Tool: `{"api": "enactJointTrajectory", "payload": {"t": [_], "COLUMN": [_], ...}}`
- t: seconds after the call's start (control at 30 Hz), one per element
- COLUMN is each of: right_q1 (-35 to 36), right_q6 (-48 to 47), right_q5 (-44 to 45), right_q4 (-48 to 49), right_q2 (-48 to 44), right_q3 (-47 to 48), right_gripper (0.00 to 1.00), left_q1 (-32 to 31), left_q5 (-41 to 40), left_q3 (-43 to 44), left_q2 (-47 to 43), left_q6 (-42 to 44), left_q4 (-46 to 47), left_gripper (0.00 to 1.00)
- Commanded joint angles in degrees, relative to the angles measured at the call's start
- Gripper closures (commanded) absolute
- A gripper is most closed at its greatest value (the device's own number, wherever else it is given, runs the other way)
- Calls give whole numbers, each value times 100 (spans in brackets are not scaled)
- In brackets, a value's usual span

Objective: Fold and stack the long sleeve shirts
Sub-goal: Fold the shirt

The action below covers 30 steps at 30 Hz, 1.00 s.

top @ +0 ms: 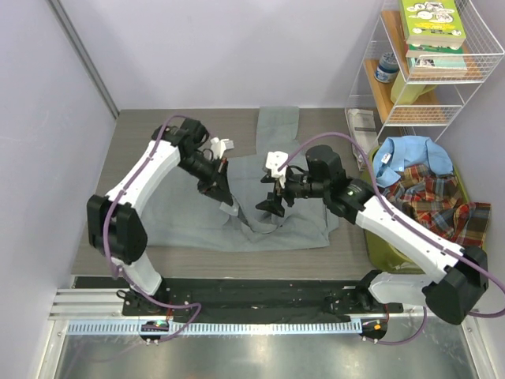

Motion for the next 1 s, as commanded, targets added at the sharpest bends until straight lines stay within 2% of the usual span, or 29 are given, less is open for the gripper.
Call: {"api": "enactJointTrajectory", "payload": {"t": [0.0, 0.1, 0.13, 0.2, 0.23, 0.33, 0.37, 0.4, 0.6, 0.77, 0.97], "right_q1": [337, 505, 506, 506, 514, 506, 514, 506, 514, 611, 743], "right_q6": [-279, -104, -69, 89, 125, 327, 414, 650, 1801, 2015, 1769], "right_q5": [-90, 200, 262, 447, 482, 447, 395, 368, 263, 333, 420], "right_q4": [-116, -160, -169, 32, 103, 209, 209, 235, 551, 955, 965], "right_q2": [-655, -569, -542, -576, -594, -691, -708, -735, -893, -806, -516], "right_q3": [-230, -327, -336, -362, -388, -362, -353, -362, -669, -854, -652], "right_gripper": [22, 20, 20, 21, 23, 24, 24, 24, 18, 31, 35], "left_q1": [27, 80, 106, 316, 396, 397, 379, 396, 467, 519, 546], "left_q5": [1253, 1227, 1314, 1481, 1630, 1597, 1431, 1386, 1236, 806, 568], "left_q3": [-1300, -2022, -2217, -2762, -2973, -3703, -3478, -3458, -3546, -3362, -3581], "left_q2": [-1074, -1540, -1680, -2023, -2129, -2604, -2535, -2473, -2394, -2472, -2666], "left_q6": [-1478, -2497, -3239, -4086, -5222, -6864, -6703, -6892, -7904, -8405, -8713], "left_q4": [424, 872, 1317, 1873, 2667, 3815, 3653, 3747, 5204, 5532, 5795], "left_gripper": [100, 100, 100, 100, 99, 100, 100, 100, 100, 100, 100]}}
